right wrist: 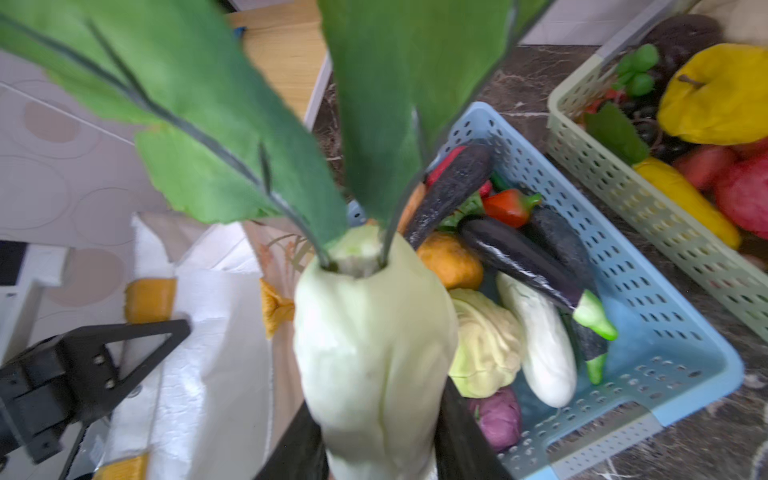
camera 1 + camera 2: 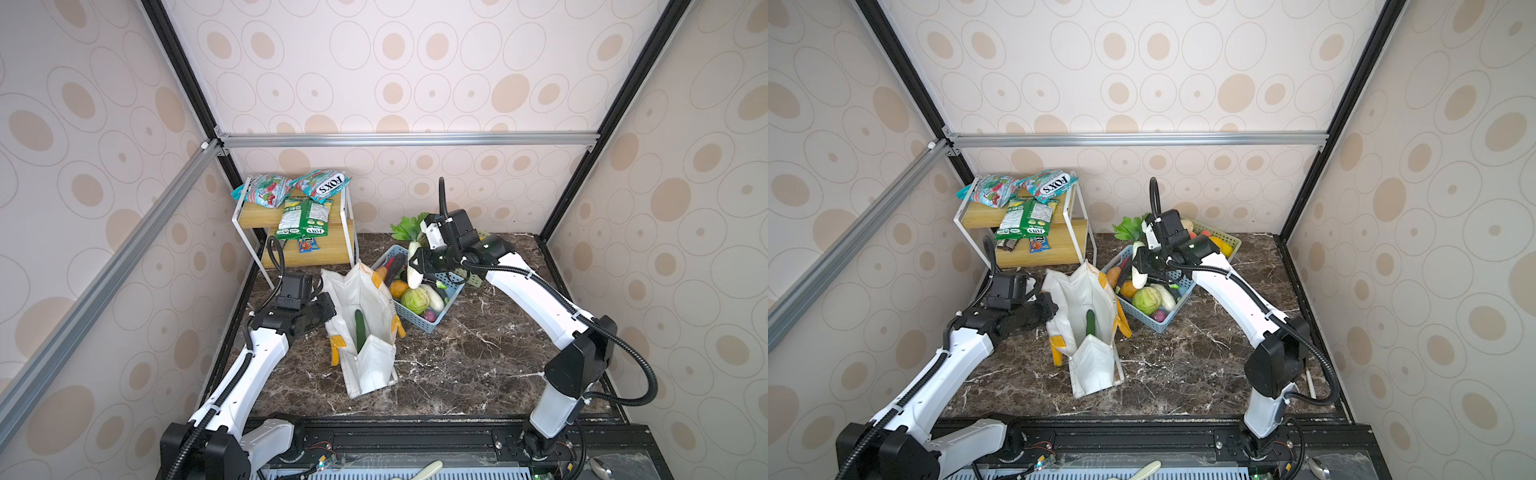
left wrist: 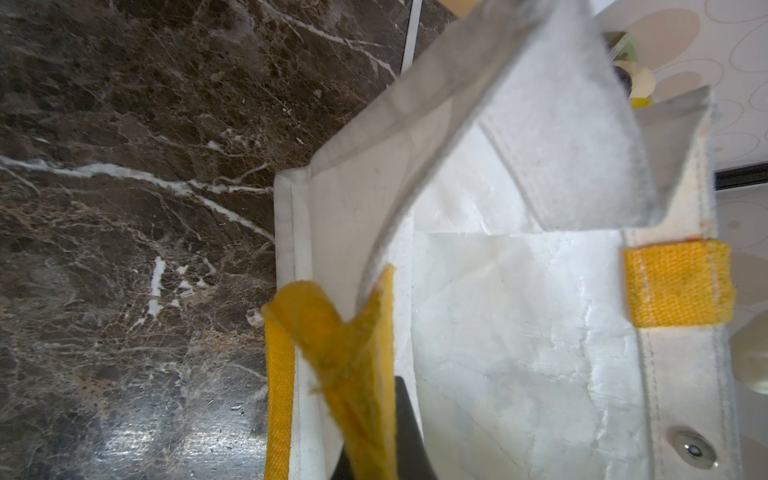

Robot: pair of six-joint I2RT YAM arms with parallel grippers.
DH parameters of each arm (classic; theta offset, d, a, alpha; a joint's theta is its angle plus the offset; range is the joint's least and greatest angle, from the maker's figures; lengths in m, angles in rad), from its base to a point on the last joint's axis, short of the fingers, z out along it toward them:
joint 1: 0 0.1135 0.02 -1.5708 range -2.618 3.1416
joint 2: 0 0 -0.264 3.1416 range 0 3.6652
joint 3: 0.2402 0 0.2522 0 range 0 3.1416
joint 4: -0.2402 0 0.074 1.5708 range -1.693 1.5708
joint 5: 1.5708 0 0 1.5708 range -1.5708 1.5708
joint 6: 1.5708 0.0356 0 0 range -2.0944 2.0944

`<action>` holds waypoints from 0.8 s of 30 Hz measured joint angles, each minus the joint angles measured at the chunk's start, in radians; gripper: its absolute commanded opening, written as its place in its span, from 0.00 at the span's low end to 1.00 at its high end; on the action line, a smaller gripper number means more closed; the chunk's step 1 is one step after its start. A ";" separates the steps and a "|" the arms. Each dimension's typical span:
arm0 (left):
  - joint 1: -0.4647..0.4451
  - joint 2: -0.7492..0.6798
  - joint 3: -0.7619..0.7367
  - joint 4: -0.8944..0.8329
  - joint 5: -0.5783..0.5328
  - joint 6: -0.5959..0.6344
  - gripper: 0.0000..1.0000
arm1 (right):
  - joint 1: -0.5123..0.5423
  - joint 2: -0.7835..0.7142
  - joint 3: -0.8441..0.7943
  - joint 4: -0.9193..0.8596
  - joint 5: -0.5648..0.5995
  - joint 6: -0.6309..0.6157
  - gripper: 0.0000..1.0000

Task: Place the food into the grocery bag and tie it
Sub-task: 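Close the right gripper on the white eggplant and lift it out, then carry the white eggplant over the tote bag opening held by the left gripper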

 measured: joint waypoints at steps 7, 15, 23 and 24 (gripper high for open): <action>0.000 0.000 0.000 0.001 0.000 0.000 0.00 | 0.072 -0.003 -0.001 0.052 -0.053 0.038 0.38; 0.000 0.000 0.000 0.003 0.000 0.000 0.00 | 0.146 0.005 -0.001 0.094 -0.108 0.039 0.38; 0.000 0.002 0.000 0.003 0.000 0.000 0.00 | 0.207 0.083 -0.001 0.121 -0.170 0.031 0.37; 0.000 0.002 0.000 0.003 0.000 0.000 0.00 | 0.212 0.094 -0.001 0.121 -0.174 0.029 0.38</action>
